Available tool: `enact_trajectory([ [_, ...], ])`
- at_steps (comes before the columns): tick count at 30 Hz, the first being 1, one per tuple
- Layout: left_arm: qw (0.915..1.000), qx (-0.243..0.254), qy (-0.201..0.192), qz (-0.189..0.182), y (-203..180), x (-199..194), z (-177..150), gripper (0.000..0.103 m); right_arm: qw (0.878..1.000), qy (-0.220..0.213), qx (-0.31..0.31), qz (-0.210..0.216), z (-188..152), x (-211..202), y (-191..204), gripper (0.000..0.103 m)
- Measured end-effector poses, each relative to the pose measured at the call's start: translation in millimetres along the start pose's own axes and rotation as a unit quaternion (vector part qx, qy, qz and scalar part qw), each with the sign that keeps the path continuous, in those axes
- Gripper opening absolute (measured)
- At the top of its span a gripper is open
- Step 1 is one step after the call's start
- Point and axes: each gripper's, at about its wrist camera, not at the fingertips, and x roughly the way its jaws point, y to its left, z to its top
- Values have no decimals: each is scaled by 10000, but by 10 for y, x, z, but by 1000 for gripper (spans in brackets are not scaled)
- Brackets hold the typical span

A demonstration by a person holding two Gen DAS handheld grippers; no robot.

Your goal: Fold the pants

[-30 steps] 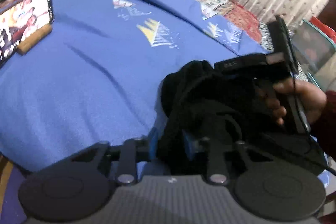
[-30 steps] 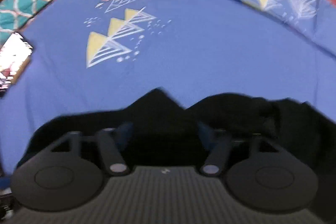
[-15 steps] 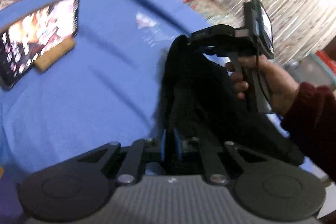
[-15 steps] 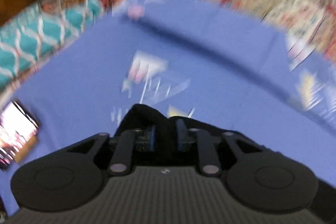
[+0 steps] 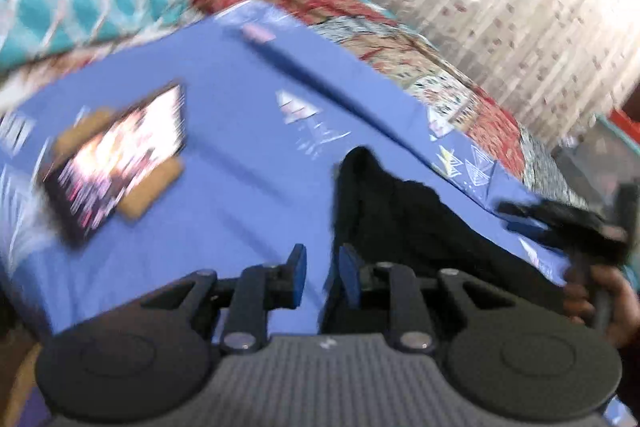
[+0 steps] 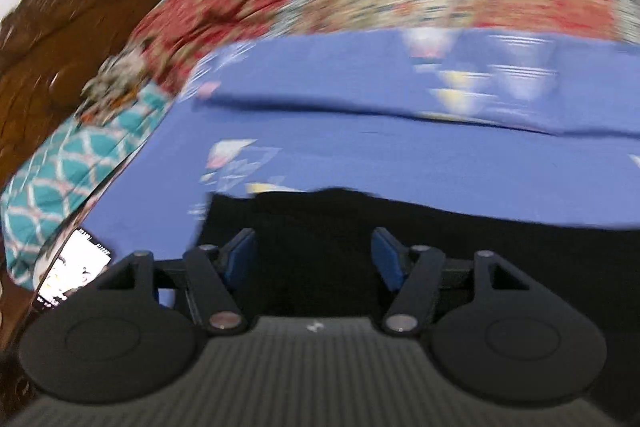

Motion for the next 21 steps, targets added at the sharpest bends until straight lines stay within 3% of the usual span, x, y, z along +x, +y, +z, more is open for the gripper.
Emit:
enact_trajectory([
  [4,9956,910,136,-184,-601,434,266,25,9944,-373,491,-855,-128,-760,-824,60],
  [6,9884,1492,200,-182,-994,708,298,34,9869,-551,731,-1328,-207,-1143,-1235,57],
  [8,9771,2088,325,-237,-1384,1104,301,35,9743,-750,1025,-1863,-277,-1567,-1656,57],
  [12,9448,3223,559,-202,-2087,1840,217,47,9445,-1052,1692,-2612,-246,-2091,-2577,58],
  [14,9320,3564,640,-125,-2349,2211,181,49,9298,-1082,2012,-2887,-152,-2169,-2954,58],
  [16,9218,3814,680,-152,-2504,2492,114,61,9217,-1099,2227,-2978,-52,-2181,-3292,60],
  [17,9165,3930,717,-209,-2534,2585,76,78,9200,-1012,2335,-2980,30,-2113,-3483,66],
  [18,9088,4090,778,-271,-2588,2708,21,88,9182,-887,2439,-2993,89,-2048,-3603,68],
  [20,8919,4421,902,-284,-2626,2855,-121,88,9099,-597,2674,-3113,199,-1839,-3897,74],
  [21,8817,4604,998,-280,-2654,2907,-201,84,9084,-451,2748,-3120,235,-1728,-4018,77],
])
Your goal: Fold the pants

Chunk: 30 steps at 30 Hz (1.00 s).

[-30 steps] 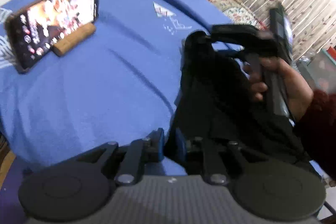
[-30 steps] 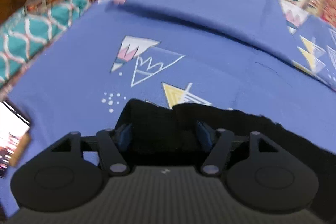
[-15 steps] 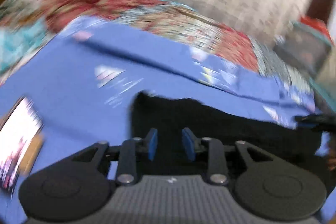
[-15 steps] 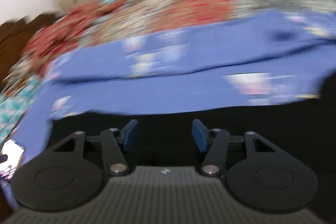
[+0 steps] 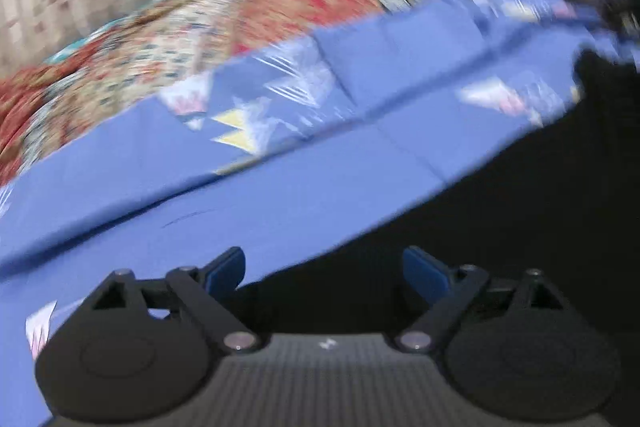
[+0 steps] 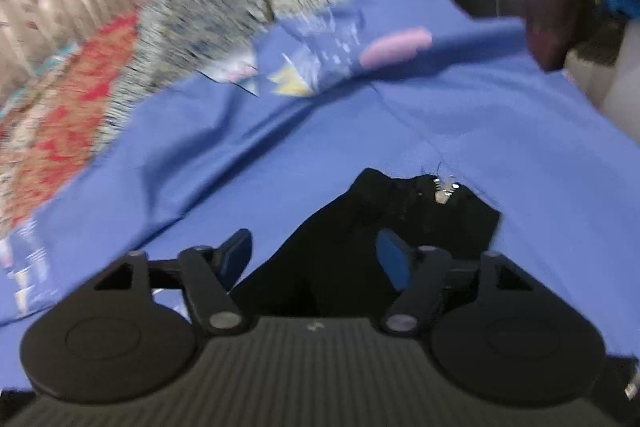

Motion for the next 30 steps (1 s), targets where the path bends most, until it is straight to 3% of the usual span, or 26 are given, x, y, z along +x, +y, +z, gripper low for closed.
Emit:
enact_trajectory([
  [1,9998,185,105,-29,-53,60,-31,79,9999,148,-5,-64,50,170,-15,78],
  [2,9990,361,248,-80,-126,124,-52,60,9995,266,-18,-177,82,308,-10,78],
  [3,9980,488,393,-116,-172,164,-93,28,9987,410,-12,-308,91,452,-43,76],
  [4,9967,600,530,-115,-231,215,-139,15,9978,534,21,-383,60,561,-93,70],
  [5,9967,657,459,-95,-266,214,-159,3,9976,489,-18,-493,15,622,-120,41],
  [6,9966,718,396,16,-308,197,-172,3,9978,224,-191,-602,-6,588,-116,6],
  [7,9962,747,382,219,-331,192,-170,3,9976,112,-252,-634,8,564,-133,2],
  [9,9960,531,250,681,-237,191,-108,2,9983,-256,123,-513,113,471,-266,2],
  [11,9931,-91,196,1152,-18,221,-24,2,9939,-865,479,-482,219,285,-401,2],
  [13,9879,-754,195,1343,203,258,8,2,9870,-1295,523,-795,277,181,-470,2],
  [15,9850,-1088,258,1311,300,278,-10,3,9867,-1229,507,-930,283,205,-540,5],
  [17,9869,-1015,305,1220,275,268,-43,7,9907,-804,608,-913,248,280,-669,8],
  [19,9912,-642,281,1120,206,221,-71,11,9925,-686,732,-696,210,266,-740,17],
  [20,9926,-499,254,1076,214,209,-60,19,9931,-687,770,-551,188,243,-768,42],
  [21,9939,-383,212,1016,230,167,-66,37,9939,-651,781,-423,187,233,-788,74],
  [22,9955,-287,158,888,257,103,-80,48,9947,-598,762,-355,188,236,-789,84],
  [23,9969,-222,124,745,283,82,-87,69,9958,-523,683,-312,195,253,-775,87],
  [24,9982,-143,122,564,300,33,-110,79,9974,-399,531,-297,198,280,-735,87],
  [26,9993,122,212,270,254,76,-109,75,9991,-69,222,-347,132,328,-608,87],
  [27,9987,362,352,114,184,97,-152,59,9991,130,21,-405,71,375,-514,79],
  [28,9968,613,512,45,100,160,-199,44,9981,231,-261,-503,59,458,-389,64],
  [29,9952,779,599,44,37,206,-247,18,9947,197,-649,-767,-31,478,-297,23],
  [30,9950,852,525,19,-29,196,-285,8,9922,100,-862,-898,-58,478,-220,14],
])
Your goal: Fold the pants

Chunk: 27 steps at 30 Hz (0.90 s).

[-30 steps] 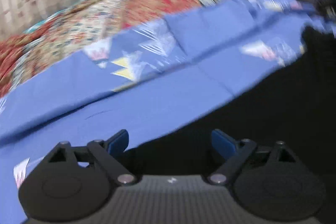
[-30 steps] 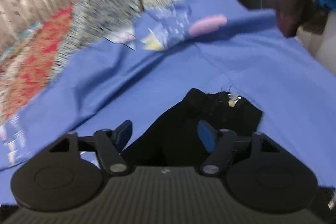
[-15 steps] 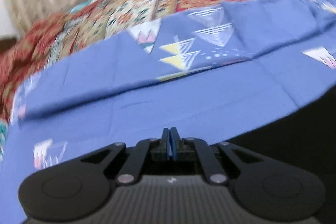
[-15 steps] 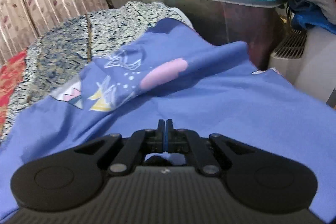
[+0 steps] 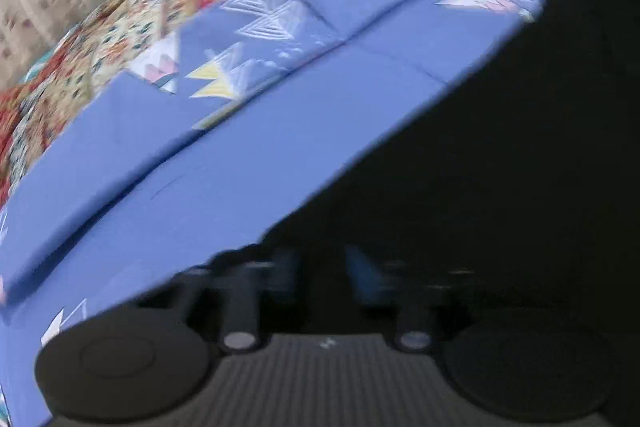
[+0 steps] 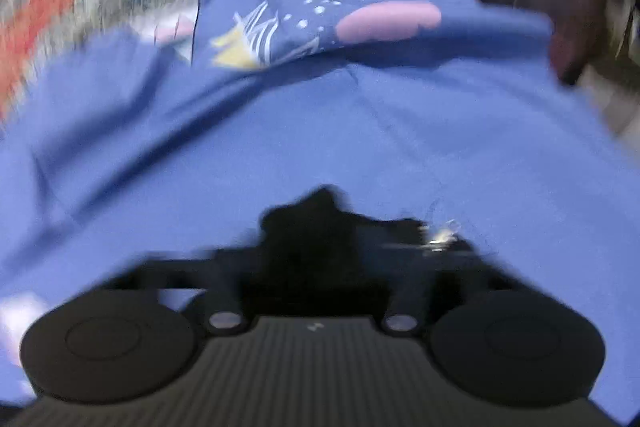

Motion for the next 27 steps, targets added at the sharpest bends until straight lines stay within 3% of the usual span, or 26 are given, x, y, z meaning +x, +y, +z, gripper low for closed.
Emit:
enact_trajectory([
  [3,9996,-101,-83,236,-46,-27,56,6,9972,-461,576,123,38,-134,-173,10],
  [6,9954,-628,-360,629,91,-56,115,5,9811,-1214,1496,180,97,-308,-503,10],
  [7,9928,-810,-428,776,125,-51,137,5,9780,-1284,1640,113,95,-334,-539,11],
  [8,9901,-956,-425,931,151,-9,165,6,9789,-1218,1642,69,93,-301,-557,13],
  [11,9879,-1101,-129,1086,131,193,200,12,9930,-461,1085,-104,32,-60,-441,44],
  [12,9874,-1021,-138,1205,75,215,191,12,9948,-361,944,-159,-5,-41,-415,48],
  [14,9878,-774,-169,1344,-31,171,190,17,9935,-585,971,-114,-78,-163,-449,59],
  [15,9887,-761,-164,1282,-40,125,189,27,9915,-678,1107,-19,-97,-229,-529,61],
  [17,9891,-856,-235,1175,-26,-45,157,32,9871,-789,1392,111,-115,-364,-698,61],
  [21,9833,-1269,-526,1195,60,-490,-48,36,9806,-959,1673,344,-394,-884,-1118,61],
  [26,9759,-1787,-690,1050,54,-996,-395,37,9735,-1178,1880,561,-1026,-1610,-1686,61],
  [27,9739,-1910,-656,1034,32,-1078,-481,38,9736,-1193,1868,553,-1053,-1612,-1613,61],
])
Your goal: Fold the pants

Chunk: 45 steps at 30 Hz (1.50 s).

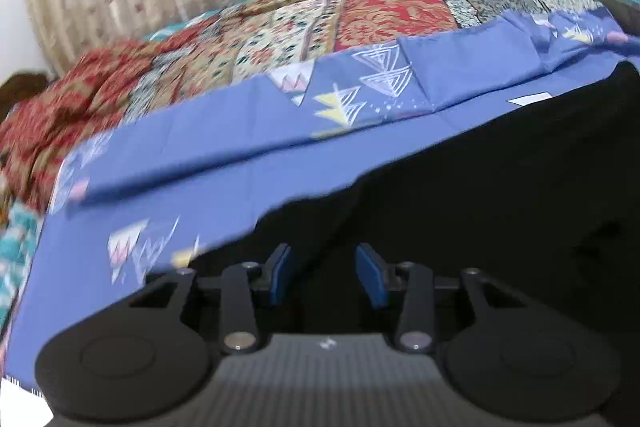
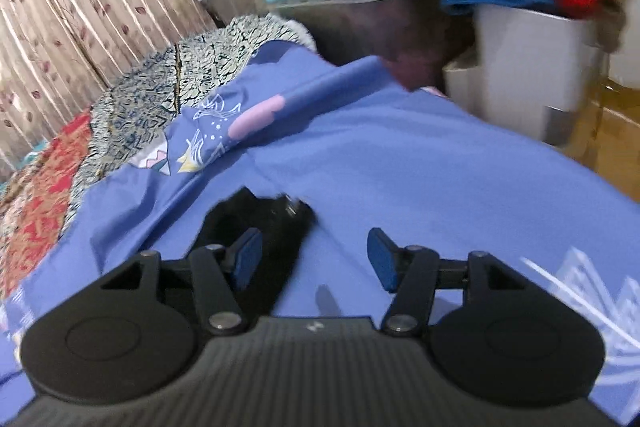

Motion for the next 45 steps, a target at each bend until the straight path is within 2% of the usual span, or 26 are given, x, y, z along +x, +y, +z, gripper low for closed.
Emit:
enact_trajectory([
  [1,9999,-114,59,15,17,-88,-74,38,10000,-11,-24,-28,-21,14,15,61],
  [4,9990,-392,188,53,66,-340,-282,38,9998,-44,-36,-177,-259,-306,-197,61],
  [10,9942,-939,467,218,255,-779,-637,43,9994,-35,32,-337,-553,-680,-628,61],
  [12,9901,-1232,581,327,366,-900,-741,47,9993,-7,175,-341,-646,-783,-752,61],
  [14,9826,-1685,690,366,531,-1017,-851,51,9986,114,482,-189,-701,-789,-888,61],
  [16,9701,-2252,844,329,689,-1118,-974,56,9974,198,697,48,-705,-731,-975,61],
  [17,9600,-2617,964,260,784,-1160,-1046,60,9963,254,812,134,-742,-701,-980,61],
  [20,9305,-3485,1127,-76,942,-1238,-1263,63,9926,479,1023,437,-770,-513,-989,61],
  [23,9003,-4140,1260,-472,986,-1216,-1440,80,9874,796,1175,703,-841,-287,-896,64],
  [25,8802,-4488,1322,-799,964,-1132,-1500,80,9887,818,1043,703,-831,-133,-832,60],
  [26,8737,-4593,1336,-888,932,-1096,-1536,80,9903,789,948,638,-817,-94,-795,40],
  [27,8667,-4693,1366,-992,910,-1036,-1546,79,9919,762,863,545,-798,-67,-764,10],
  [28,8624,-4752,1397,-1044,883,-984,-1563,77,9923,787,833,476,-770,-38,-755,8],
  [29,8597,-4782,1467,-1033,844,-925,-1574,65,9918,780,914,439,-734,-24,-778,7],
  [30,8590,-4777,1595,-924,805,-855,-1576,48,9911,688,1057,428,-708,-51,-808,6],
  [33,8707,-4566,1762,-489,713,-803,-1576,25,9930,249,1138,213,-629,-206,-843,6],
  [36,8865,-4290,1692,-372,640,-875,-1584,21,9916,24,1293,10,-651,-331,-918,6],
  [40,8953,-4123,1644,-378,615,-911,-1570,25,9936,514,934,-385,-824,-128,-894,7],
  [41,8965,-4099,1636,-398,619,-928,-1564,28,9948,451,817,-411,-837,-155,-861,13],
  [42,8979,-4068,1624,-427,623,-960,-1562,30,9950,417,791,-443,-823,-206,-839,32],
  [44,9018,-3993,1587,-458,651,-1024,-1550,35,9938,288,953,-504,-763,-321,-853,60],
  [45,9052,-3929,1554,-457,664,-1073,-1554,38,9928,149,1032,-594,-748,-392,-869,60],
])
